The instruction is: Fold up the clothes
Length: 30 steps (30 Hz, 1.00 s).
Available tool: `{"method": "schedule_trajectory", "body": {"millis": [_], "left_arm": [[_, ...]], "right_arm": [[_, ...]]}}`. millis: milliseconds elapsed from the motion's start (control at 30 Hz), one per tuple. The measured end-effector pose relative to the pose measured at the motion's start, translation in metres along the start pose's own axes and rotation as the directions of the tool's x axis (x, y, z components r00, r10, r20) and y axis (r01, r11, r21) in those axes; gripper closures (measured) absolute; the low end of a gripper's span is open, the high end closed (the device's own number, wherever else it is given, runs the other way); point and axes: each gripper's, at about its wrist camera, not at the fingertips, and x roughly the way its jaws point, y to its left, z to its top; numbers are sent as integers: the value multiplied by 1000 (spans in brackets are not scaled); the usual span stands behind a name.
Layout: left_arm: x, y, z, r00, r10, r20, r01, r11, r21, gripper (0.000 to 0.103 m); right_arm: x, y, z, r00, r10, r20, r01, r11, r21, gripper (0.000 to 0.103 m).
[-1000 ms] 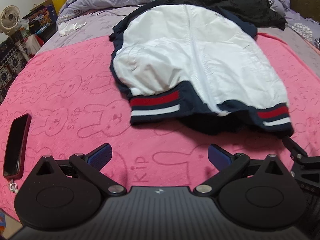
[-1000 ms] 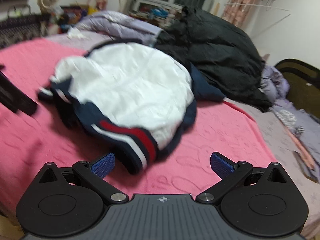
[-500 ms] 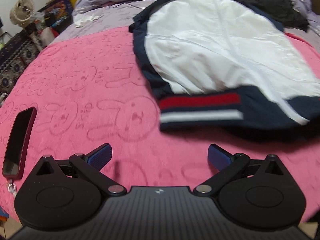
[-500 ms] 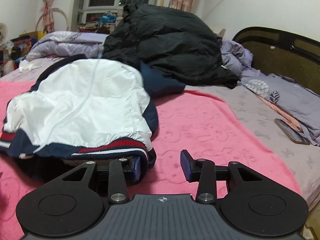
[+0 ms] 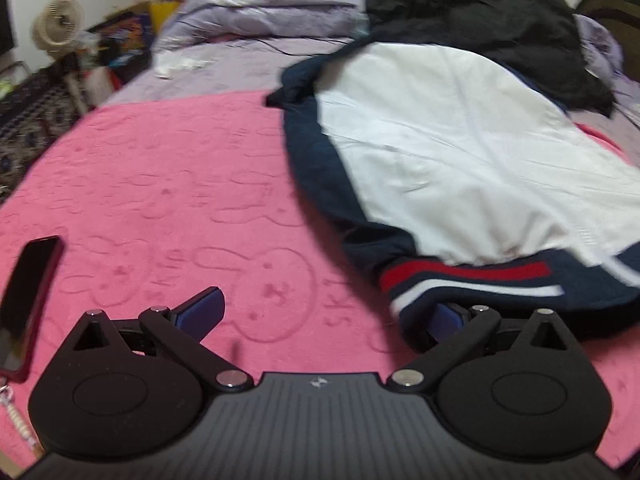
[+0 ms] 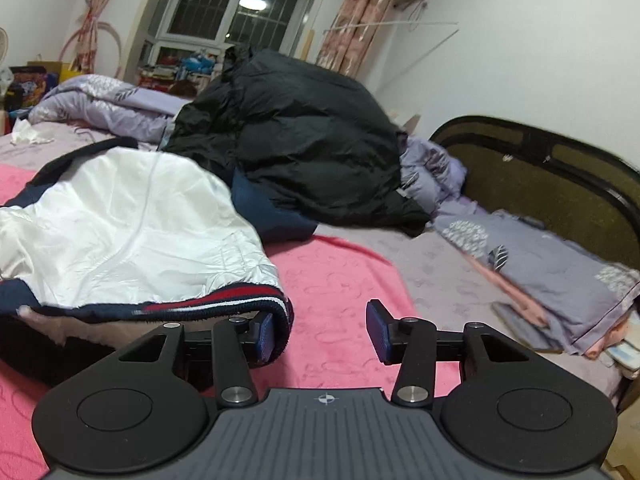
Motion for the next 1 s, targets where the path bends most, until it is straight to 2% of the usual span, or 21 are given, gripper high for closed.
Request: {"method": "schedule_trajectory", "body": {"millis": [33,200,267,333,433,533,600,667,700,800,900,967,1000], "left_arm": [[3,-2,-1,1000,-16,-10,17,1000,16,0],[35,-20,-3,993,110,-43,-106,991,80,0],[36,-14,0,993,113,-37,-113,993,17,0],[31,-6,6,987,157,-45,-159,987,-32,2],[7,12,10,987,161,1,-161,985,-69,2],[-25,23,10,983,172,59,-170,984,-47,2],[-53,26,6,974,197,113,-195,980,-23,2],[-77,30,-2,966,208,150,-210,978,-4,2],[-85,34,-8,968,204,148,-207,978,1,1],[-93,42,-31,979,183,86,-188,981,49,1],[-82,46,-61,988,155,5,-154,977,147,1],[-85,48,-74,991,137,4,-135,972,194,1],[-88,49,-78,992,122,5,-121,970,213,1]], "right_arm": [[2,2,-3,1000,-1,-19,1,1000,2,56],[9,8,-16,997,17,-78,-16,1000,13,56],[16,9,-21,994,24,-108,-25,1000,-11,56],[18,5,-25,990,31,-134,-33,999,-11,63],[6,-8,-25,992,66,-107,-66,998,1,63],[-17,-9,-24,996,76,-52,-80,993,-83,63],[-37,-7,-24,996,86,-12,-87,983,-159,63],[-56,-8,-29,993,117,-9,-116,972,-205,63],[-63,-9,-33,989,143,-33,-147,966,-213,62],[-77,-11,-51,964,221,-146,-251,940,-230,61],[-83,-10,-73,918,295,-264,-363,893,-267,61],[-86,-13,-78,887,340,-312,-427,862,-274,59],[-87,-17,-76,870,365,-332,-456,850,-264,55]]}}
